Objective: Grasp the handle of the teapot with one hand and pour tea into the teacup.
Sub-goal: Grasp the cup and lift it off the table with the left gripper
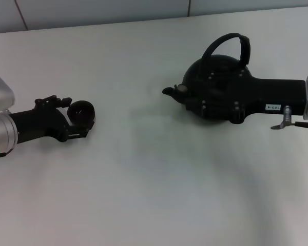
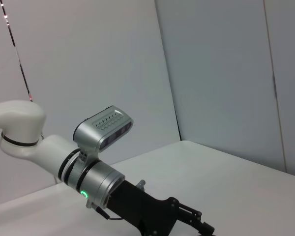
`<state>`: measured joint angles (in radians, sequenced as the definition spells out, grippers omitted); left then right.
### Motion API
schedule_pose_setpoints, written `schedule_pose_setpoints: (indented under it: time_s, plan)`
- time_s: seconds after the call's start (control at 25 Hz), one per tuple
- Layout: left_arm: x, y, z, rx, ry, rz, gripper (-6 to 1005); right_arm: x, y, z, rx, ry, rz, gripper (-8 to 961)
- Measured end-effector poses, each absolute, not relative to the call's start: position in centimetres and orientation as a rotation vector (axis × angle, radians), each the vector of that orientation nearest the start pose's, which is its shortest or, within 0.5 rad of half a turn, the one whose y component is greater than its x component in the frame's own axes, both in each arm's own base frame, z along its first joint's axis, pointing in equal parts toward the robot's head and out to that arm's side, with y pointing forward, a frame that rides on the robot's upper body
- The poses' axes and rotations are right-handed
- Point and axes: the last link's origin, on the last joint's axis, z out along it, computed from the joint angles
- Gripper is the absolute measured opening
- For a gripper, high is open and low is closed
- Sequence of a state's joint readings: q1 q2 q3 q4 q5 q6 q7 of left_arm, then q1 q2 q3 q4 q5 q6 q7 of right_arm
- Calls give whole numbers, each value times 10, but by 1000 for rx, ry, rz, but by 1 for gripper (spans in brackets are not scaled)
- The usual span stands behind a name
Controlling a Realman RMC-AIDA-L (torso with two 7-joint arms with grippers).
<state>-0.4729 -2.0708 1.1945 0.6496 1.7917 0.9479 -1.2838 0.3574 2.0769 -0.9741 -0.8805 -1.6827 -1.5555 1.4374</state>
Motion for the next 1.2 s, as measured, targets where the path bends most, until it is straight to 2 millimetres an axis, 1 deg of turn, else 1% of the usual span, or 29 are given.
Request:
schedule_pose_setpoints:
  time_s: [0.16, 0.48, 0.68, 1.0, 1.2]
  plan:
    - [-288, 363, -42, -2535, -490, -228, 868, 244, 312, 17, -2690, 500, 832, 500]
    - [-287, 364, -44, -2551, -470, -207, 787, 243, 313, 17, -2689, 497, 832, 499]
    - [-287, 364, -45, -2555, -461, -196, 685, 241, 315, 17, -2687, 489, 832, 498]
    - [-283, 362, -45, -2577, -455, -210, 685, 240, 316, 18, -2683, 488, 836, 497]
    - [-273, 359, -46, -2622, -451, -271, 686, 242, 315, 18, -2677, 497, 838, 496]
